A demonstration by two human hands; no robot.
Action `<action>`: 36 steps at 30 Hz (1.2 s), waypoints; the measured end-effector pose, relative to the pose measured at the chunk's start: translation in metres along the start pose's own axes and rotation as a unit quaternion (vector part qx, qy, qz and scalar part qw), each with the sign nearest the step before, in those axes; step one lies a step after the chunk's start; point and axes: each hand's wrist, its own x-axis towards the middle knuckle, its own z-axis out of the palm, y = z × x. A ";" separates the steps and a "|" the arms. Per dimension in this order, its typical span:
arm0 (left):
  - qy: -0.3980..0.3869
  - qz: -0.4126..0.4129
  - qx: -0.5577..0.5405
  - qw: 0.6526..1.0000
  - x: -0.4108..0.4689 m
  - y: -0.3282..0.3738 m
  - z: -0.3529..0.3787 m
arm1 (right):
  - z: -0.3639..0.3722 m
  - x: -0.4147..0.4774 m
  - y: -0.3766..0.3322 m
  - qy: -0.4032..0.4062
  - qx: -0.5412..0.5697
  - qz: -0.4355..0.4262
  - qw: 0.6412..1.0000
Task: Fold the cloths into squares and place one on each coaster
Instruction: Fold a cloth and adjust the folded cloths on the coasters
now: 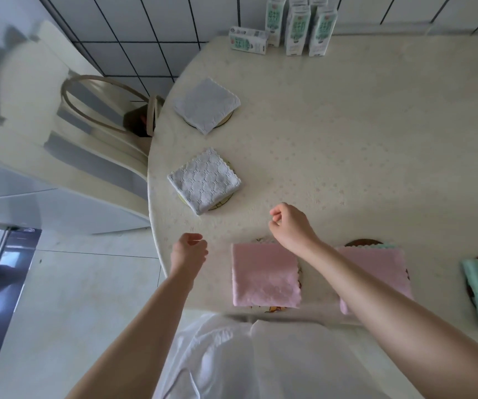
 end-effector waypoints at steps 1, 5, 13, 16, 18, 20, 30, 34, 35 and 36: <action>0.006 -0.002 -0.021 1.000 0.008 0.006 -0.005 | 0.002 0.007 -0.009 0.001 0.003 -0.002 1.000; -0.001 -0.010 -0.074 0.997 0.042 0.029 -0.023 | 0.013 0.040 -0.046 -0.002 0.006 0.007 1.000; -0.104 -0.096 -0.158 0.977 0.090 0.059 -0.037 | 0.031 0.100 -0.097 0.027 0.024 0.092 0.995; -0.146 -0.154 -0.188 0.959 0.091 0.064 -0.036 | 0.036 0.111 -0.106 0.020 0.016 0.118 0.993; -0.156 -0.182 -0.213 0.947 0.091 0.066 -0.036 | 0.036 0.116 -0.110 0.021 0.016 0.133 0.991; -0.163 -0.203 -0.238 0.936 0.093 0.069 -0.036 | 0.035 0.120 -0.110 0.023 0.026 0.156 0.987; -0.138 -0.082 -0.135 0.978 0.119 0.086 -0.039 | 0.029 0.131 -0.103 -0.006 0.198 0.208 0.958; -0.144 -0.013 -0.123 0.982 0.125 0.091 -0.046 | 0.032 0.115 -0.092 0.006 0.234 0.179 0.956; -0.141 -0.006 -0.114 0.983 0.128 0.091 -0.048 | 0.035 0.110 -0.090 0.005 0.241 0.179 0.954; -0.135 0.000 -0.097 0.986 0.132 0.090 -0.049 | 0.038 0.105 -0.089 0.003 0.251 0.182 0.951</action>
